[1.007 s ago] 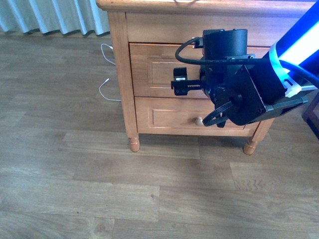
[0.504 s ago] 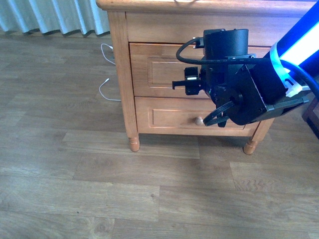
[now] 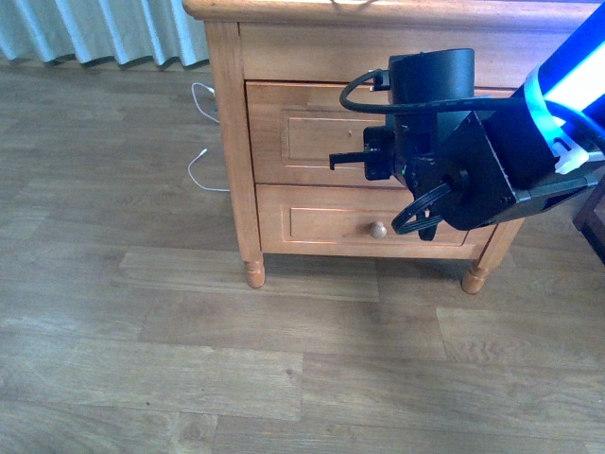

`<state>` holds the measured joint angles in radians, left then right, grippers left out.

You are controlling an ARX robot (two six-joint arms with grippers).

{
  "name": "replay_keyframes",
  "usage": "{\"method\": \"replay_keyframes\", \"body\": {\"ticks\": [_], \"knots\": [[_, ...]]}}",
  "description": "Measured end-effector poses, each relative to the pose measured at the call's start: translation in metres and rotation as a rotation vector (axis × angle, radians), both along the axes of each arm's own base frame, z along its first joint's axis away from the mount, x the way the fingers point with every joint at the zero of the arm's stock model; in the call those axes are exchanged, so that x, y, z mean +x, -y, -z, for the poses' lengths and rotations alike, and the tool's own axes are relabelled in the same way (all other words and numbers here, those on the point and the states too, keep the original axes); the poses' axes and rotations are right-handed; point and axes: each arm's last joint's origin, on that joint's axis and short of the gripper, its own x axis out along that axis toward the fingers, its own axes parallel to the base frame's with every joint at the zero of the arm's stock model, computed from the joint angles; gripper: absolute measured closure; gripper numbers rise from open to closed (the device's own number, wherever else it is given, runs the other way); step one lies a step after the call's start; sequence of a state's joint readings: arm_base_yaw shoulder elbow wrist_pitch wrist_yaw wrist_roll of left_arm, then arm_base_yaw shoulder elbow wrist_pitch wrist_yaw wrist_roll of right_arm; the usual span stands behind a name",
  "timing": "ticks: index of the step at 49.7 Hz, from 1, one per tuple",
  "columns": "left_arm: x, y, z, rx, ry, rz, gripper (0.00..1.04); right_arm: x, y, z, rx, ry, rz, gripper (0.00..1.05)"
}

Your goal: Put charger into drawer

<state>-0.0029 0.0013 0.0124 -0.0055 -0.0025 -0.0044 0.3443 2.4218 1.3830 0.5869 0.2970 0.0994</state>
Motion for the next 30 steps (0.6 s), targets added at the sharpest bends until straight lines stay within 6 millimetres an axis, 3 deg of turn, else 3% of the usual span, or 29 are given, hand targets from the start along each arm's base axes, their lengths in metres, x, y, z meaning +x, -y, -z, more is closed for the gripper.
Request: {"method": "replay_keyframes", "body": {"ticks": [9, 21, 30], "knots": [[0.0, 0.0, 0.0, 0.0, 0.0, 0.0, 0.06, -0.036, 0.004, -0.01, 0.057, -0.109, 0.008, 0.82], [0.0, 0.0, 0.0, 0.0, 0.0, 0.0, 0.06, -0.118, 0.01, -0.019, 0.08, -0.251, -0.011, 0.82], [0.0, 0.0, 0.0, 0.0, 0.0, 0.0, 0.06, -0.148, 0.014, -0.019, 0.08, -0.282, -0.027, 0.82]]}}
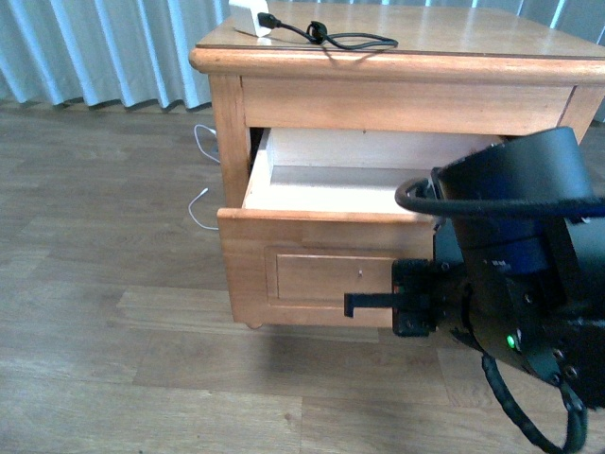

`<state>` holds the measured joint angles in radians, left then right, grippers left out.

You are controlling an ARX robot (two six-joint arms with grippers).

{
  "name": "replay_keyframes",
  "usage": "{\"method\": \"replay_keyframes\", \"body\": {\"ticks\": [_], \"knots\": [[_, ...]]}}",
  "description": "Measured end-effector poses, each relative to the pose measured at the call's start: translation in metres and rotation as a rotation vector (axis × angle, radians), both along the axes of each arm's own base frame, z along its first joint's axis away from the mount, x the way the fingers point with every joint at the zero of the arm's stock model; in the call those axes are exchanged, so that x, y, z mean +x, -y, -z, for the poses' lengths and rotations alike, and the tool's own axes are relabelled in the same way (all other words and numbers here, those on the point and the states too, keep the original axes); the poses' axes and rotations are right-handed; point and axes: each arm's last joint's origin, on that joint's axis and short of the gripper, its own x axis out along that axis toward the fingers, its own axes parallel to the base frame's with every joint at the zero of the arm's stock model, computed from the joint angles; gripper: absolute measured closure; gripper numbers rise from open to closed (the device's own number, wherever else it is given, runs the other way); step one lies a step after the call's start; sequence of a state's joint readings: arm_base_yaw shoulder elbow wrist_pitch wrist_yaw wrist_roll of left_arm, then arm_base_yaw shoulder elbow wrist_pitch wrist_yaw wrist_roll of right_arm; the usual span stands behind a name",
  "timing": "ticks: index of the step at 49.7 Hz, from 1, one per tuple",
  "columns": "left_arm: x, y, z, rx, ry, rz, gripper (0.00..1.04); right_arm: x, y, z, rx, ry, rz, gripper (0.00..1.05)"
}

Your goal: Put charger into drawer

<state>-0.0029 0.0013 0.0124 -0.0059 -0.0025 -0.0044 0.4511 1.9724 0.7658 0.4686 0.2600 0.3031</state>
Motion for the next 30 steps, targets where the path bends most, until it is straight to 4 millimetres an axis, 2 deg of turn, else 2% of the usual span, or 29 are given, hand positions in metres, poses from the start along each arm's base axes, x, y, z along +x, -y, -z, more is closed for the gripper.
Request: {"method": "replay_keyframes", "body": {"ticks": [4, 11, 16, 18, 27, 30], "knots": [[0.0, 0.0, 0.0, 0.0, 0.0, 0.0, 0.06, -0.006, 0.001, 0.0, -0.003, 0.001, -0.001, 0.81], [0.0, 0.0, 0.0, 0.0, 0.0, 0.0, 0.06, -0.013, 0.006, 0.003, 0.0, -0.025, 0.007, 0.58], [0.0, 0.0, 0.0, 0.0, 0.0, 0.0, 0.06, -0.021, 0.011, -0.003, 0.003, -0.033, 0.009, 0.44], [0.0, 0.0, 0.0, 0.0, 0.0, 0.0, 0.06, -0.025, 0.015, -0.014, 0.017, -0.021, 0.008, 0.35], [0.0, 0.0, 0.0, 0.0, 0.0, 0.0, 0.06, -0.039, 0.032, -0.061, 0.079, 0.084, 0.017, 0.08], [0.0, 0.0, 0.0, 0.0, 0.0, 0.0, 0.06, -0.045, 0.04, -0.076, 0.099, 0.118, 0.021, 0.07]]}}
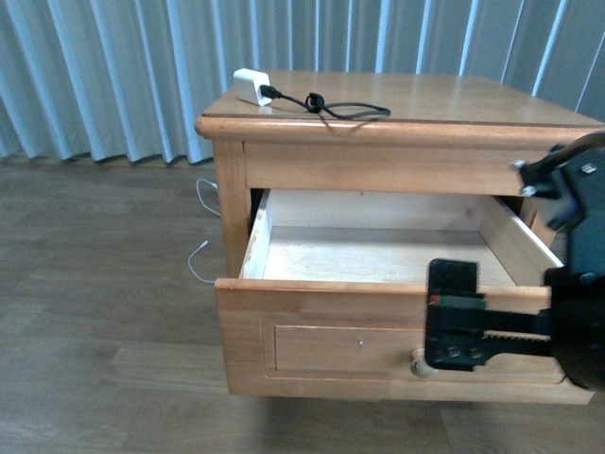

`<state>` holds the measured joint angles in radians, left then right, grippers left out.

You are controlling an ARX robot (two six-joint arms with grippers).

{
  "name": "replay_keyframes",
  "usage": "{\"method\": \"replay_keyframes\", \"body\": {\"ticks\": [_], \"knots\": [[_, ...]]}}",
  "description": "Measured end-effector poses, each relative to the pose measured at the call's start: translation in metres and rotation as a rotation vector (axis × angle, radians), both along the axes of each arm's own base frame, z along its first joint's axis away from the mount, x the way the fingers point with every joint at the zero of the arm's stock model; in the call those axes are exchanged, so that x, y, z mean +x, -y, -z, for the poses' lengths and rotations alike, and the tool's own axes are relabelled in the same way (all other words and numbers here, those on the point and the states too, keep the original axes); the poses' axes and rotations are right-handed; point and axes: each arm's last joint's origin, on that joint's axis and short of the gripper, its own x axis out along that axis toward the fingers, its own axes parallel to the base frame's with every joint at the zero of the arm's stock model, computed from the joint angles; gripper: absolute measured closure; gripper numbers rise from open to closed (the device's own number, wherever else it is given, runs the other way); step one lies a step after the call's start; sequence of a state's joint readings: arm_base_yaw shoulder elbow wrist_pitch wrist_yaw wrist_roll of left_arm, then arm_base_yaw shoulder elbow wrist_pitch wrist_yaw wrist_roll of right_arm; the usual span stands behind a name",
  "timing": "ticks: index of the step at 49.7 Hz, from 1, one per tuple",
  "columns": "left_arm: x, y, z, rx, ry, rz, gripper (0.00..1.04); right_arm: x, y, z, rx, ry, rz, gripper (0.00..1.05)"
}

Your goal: Put charger into drawer

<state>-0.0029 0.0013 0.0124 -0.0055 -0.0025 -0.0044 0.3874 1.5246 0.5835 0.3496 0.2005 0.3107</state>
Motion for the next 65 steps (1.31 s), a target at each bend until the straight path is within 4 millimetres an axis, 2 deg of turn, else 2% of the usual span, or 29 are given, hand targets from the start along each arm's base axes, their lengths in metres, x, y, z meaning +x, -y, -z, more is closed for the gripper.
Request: {"method": "replay_keyframes", "body": {"ticks": [11, 15, 20, 33, 43, 49, 65], "knots": [[0.0, 0.0, 0.0, 0.0, 0.0, 0.0, 0.06, -0.037, 0.037, -0.058, 0.08, 0.114, -0.045, 0.08], [0.0, 0.0, 0.0, 0.0, 0.0, 0.0, 0.06, -0.056, 0.05, -0.075, 0.083, 0.184, -0.057, 0.08], [0.0, 0.0, 0.0, 0.0, 0.0, 0.0, 0.06, -0.076, 0.063, -0.085, 0.09, 0.244, -0.054, 0.08], [0.0, 0.0, 0.0, 0.0, 0.0, 0.0, 0.06, -0.128, 0.09, -0.087, 0.12, 0.301, -0.027, 0.08], [0.0, 0.0, 0.0, 0.0, 0.0, 0.0, 0.06, -0.162, 0.105, -0.073, 0.145, 0.32, 0.021, 0.08], [0.0, 0.0, 0.0, 0.0, 0.0, 0.0, 0.06, -0.164, 0.113, -0.062, 0.134, 0.327, 0.104, 0.08], [0.0, 0.0, 0.0, 0.0, 0.0, 0.0, 0.06, -0.164, 0.113, -0.062, 0.133, 0.331, 0.104, 0.08]]}}
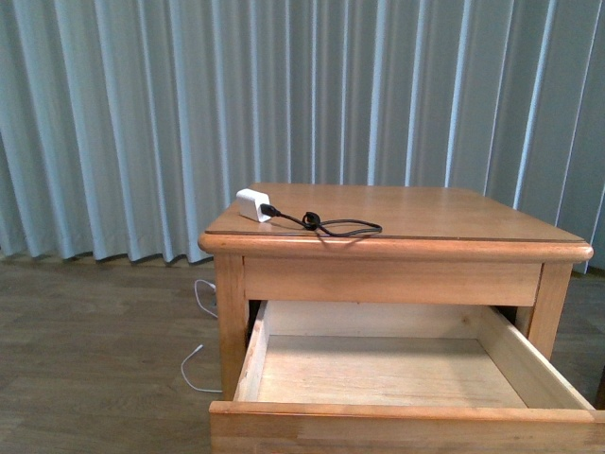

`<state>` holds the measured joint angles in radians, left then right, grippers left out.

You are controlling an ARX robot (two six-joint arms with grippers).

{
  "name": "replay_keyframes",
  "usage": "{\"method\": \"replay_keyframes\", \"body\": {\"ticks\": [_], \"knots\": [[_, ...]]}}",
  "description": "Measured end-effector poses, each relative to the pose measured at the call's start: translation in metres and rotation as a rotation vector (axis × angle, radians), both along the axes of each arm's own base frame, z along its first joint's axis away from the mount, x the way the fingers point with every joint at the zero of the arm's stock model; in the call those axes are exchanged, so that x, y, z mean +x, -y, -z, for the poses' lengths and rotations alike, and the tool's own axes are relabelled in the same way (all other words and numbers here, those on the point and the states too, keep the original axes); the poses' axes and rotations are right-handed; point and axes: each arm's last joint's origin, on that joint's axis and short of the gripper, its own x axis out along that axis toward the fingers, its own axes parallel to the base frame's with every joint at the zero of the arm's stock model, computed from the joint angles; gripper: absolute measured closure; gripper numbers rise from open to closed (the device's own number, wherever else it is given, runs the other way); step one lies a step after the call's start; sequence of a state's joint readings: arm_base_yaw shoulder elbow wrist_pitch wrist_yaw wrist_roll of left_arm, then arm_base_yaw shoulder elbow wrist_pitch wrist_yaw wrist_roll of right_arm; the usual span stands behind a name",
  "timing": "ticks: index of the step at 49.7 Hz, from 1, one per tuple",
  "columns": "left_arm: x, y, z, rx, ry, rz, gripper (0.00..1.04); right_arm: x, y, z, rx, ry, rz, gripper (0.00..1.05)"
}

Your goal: Put charger into drawer

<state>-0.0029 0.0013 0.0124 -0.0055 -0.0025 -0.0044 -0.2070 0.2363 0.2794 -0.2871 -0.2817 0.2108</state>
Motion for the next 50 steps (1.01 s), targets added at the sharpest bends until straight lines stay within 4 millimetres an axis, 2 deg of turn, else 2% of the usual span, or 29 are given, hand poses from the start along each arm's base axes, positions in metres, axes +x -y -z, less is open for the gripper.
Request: {"method": "replay_keyframes", "body": {"ticks": [6, 10, 14, 25, 32, 50], "knots": [[0.0, 0.0, 0.0, 0.0, 0.0, 0.0, 0.06, 0.0, 0.0, 0.0, -0.022, 0.03, 0.012, 0.1], [0.0, 0.0, 0.0, 0.0, 0.0, 0.0, 0.06, 0.001, -0.001, 0.007, -0.162, 0.182, 0.068, 0.24], [0.0, 0.0, 0.0, 0.0, 0.0, 0.0, 0.06, -0.001, -0.01, 0.01, -0.228, 0.245, 0.074, 0.41], [0.0, 0.0, 0.0, 0.0, 0.0, 0.0, 0.06, 0.0, -0.012, 0.026, -0.259, 0.235, 0.051, 0.82], [0.0, 0.0, 0.0, 0.0, 0.0, 0.0, 0.06, 0.0, -0.012, 0.029, -0.266, 0.239, 0.05, 1.04], [0.0, 0.0, 0.0, 0.0, 0.0, 0.0, 0.06, 0.0, -0.012, 0.03, -0.267, 0.241, 0.052, 0.4]]}}
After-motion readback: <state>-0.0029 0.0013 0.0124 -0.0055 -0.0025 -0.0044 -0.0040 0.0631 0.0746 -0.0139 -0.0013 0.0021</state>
